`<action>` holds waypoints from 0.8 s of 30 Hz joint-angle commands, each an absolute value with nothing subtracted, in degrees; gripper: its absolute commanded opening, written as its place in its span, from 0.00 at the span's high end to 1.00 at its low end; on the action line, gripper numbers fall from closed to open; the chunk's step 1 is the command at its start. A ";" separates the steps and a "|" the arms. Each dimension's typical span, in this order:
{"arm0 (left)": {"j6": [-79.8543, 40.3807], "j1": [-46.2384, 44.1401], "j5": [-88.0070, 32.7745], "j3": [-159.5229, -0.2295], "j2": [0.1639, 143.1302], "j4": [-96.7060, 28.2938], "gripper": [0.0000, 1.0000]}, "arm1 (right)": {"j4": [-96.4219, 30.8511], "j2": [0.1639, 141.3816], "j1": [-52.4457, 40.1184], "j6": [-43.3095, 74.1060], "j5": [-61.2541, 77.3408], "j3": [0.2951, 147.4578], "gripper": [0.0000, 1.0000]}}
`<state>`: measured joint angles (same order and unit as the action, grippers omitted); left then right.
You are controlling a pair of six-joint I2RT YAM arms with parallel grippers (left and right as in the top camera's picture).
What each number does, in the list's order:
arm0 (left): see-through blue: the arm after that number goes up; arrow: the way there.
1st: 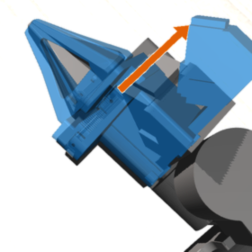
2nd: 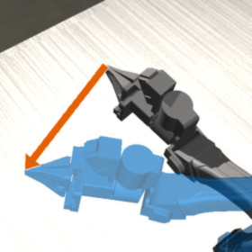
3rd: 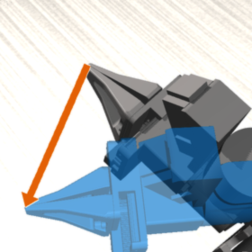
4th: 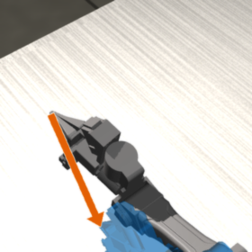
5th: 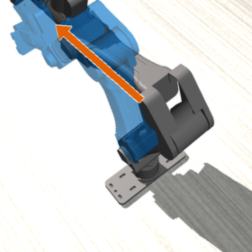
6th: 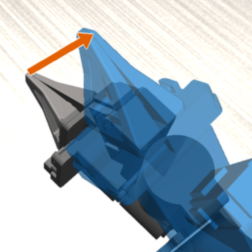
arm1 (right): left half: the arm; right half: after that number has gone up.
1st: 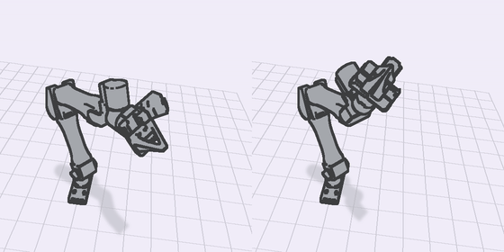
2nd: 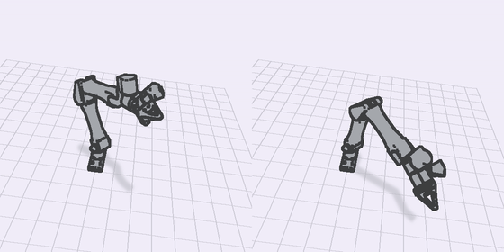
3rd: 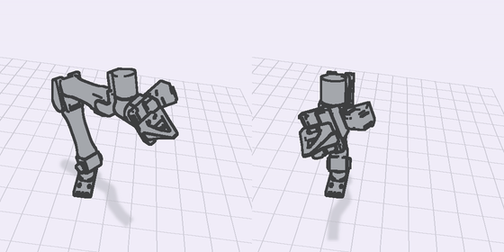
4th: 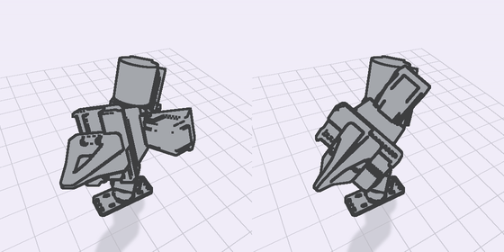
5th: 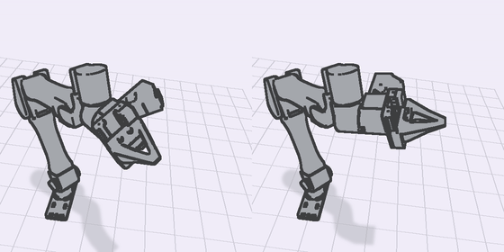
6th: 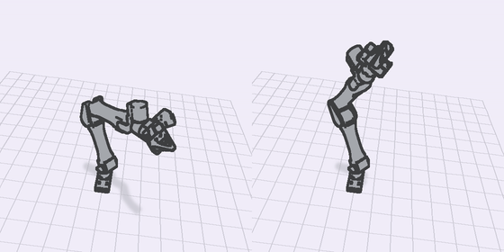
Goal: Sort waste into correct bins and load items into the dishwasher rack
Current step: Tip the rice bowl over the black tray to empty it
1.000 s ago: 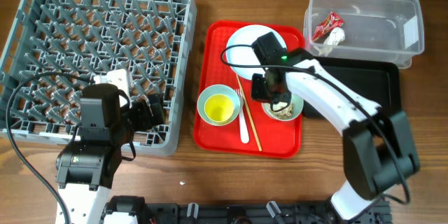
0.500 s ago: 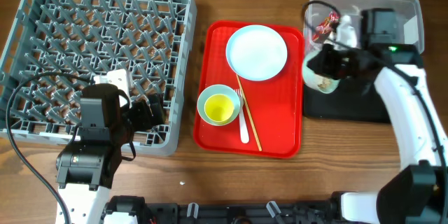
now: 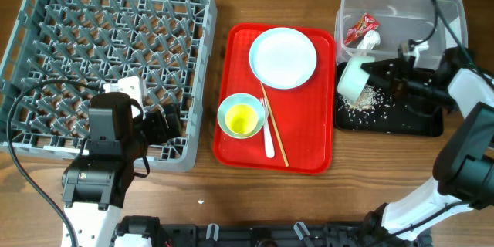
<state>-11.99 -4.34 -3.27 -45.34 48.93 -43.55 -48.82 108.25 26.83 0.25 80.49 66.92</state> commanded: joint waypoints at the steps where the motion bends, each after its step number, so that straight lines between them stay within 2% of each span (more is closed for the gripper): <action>1: -12.49 -3.97 -3.14 -46.48 48.86 -43.55 0.00 | -47.86 109.32 30.28 4.93 87.53 66.72 0.96; 6: -12.49 -3.97 -3.14 -46.48 48.86 -43.57 0.00 | -45.39 109.32 35.81 15.44 88.16 66.72 0.96; 8: -12.49 -3.97 -3.14 -46.48 48.86 -43.57 0.00 | -43.44 109.30 37.95 19.70 92.99 66.72 0.96; 13: -12.49 -3.97 -3.14 -46.46 48.86 -43.57 0.00 | -42.35 109.30 38.44 20.08 92.58 66.72 0.96; 19: -12.49 -3.97 -3.14 -46.46 48.86 -43.55 0.00 | -43.64 109.30 38.44 22.06 76.82 66.72 0.96; 21: -12.49 -3.97 -3.14 -46.48 48.86 -43.55 0.00 | -47.16 109.19 37.69 2.94 92.84 66.85 0.96; 22: -12.49 -3.97 -3.14 -46.46 48.86 -43.55 0.00 | -50.02 108.75 36.93 -3.70 91.81 66.83 0.96; 24: -12.49 -3.97 -3.14 -46.48 48.86 -43.57 0.00 | -52.07 108.55 35.83 -0.30 77.17 66.83 0.96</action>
